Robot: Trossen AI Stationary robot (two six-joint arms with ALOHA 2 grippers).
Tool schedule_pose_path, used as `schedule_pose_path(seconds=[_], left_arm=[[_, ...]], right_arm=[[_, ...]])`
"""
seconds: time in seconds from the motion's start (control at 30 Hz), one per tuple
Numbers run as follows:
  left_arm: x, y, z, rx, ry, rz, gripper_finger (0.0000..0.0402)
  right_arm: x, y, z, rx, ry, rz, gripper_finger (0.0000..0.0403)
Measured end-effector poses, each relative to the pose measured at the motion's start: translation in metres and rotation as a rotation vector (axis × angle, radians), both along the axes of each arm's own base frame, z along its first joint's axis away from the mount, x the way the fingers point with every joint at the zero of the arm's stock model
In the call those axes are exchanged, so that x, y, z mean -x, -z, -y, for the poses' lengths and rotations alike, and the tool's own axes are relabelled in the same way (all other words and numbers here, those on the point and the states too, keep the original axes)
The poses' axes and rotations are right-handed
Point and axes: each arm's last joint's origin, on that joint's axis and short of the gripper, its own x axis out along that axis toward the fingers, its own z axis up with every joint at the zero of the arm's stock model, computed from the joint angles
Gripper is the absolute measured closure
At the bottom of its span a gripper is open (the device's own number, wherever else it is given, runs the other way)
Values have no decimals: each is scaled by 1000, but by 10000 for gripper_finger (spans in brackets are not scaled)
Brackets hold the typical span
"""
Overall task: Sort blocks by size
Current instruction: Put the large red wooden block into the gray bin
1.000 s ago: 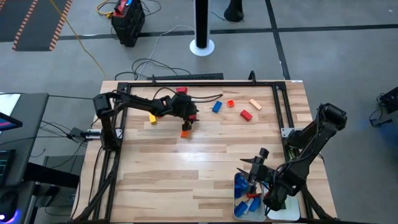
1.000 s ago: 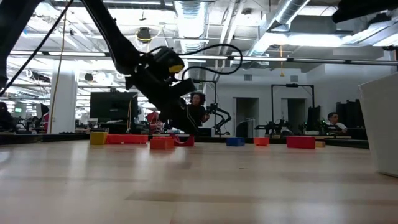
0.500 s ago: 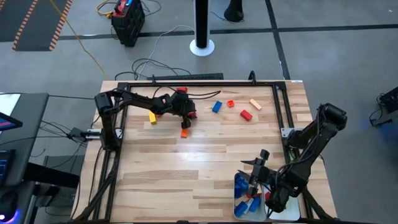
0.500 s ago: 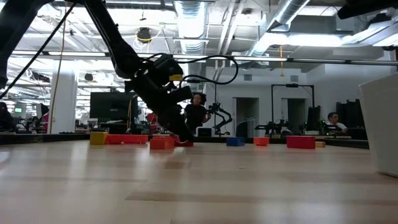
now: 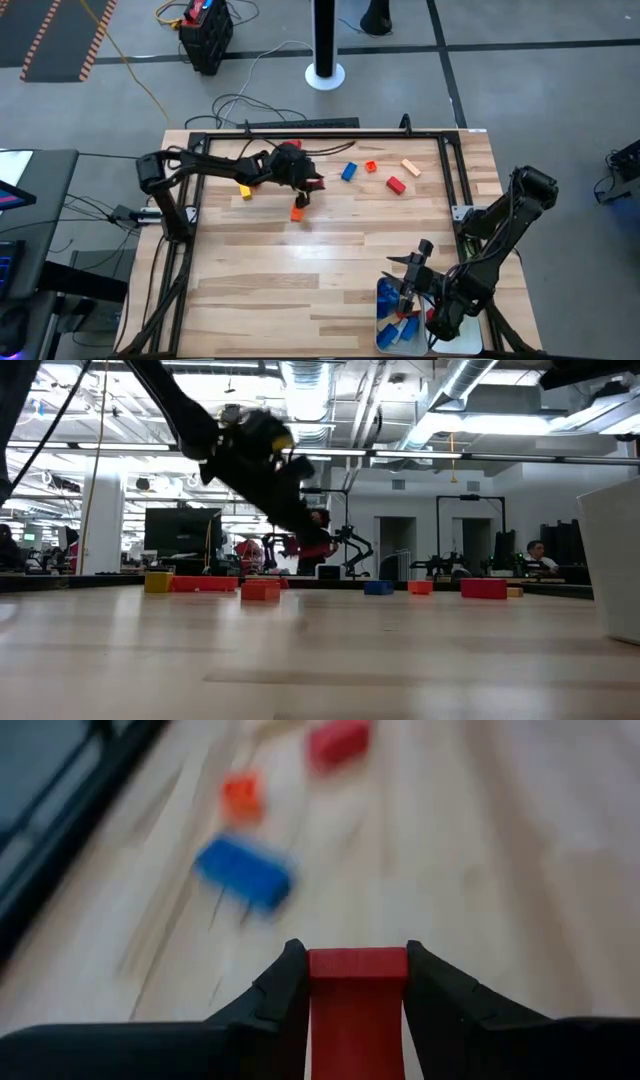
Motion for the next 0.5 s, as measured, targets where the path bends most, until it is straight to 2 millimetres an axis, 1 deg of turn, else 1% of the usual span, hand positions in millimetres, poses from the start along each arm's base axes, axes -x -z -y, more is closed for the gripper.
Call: schedule_pose_path(seconds=[0.13,0.27,0.4,0.5], left_arm=[[-13,-18,35,-28,99,108,283],[-26,-27,78,-45,217,206,283],[-33,-38,117,-54,320,327,283],[-35,-49,140,-53,372,447,283]], right_arm=[[-8,1,8,12,52,36,203],[-20,14,17,24,83,62,203],[-34,26,27,10,77,63,200],[-45,27,32,1,48,55,189]])
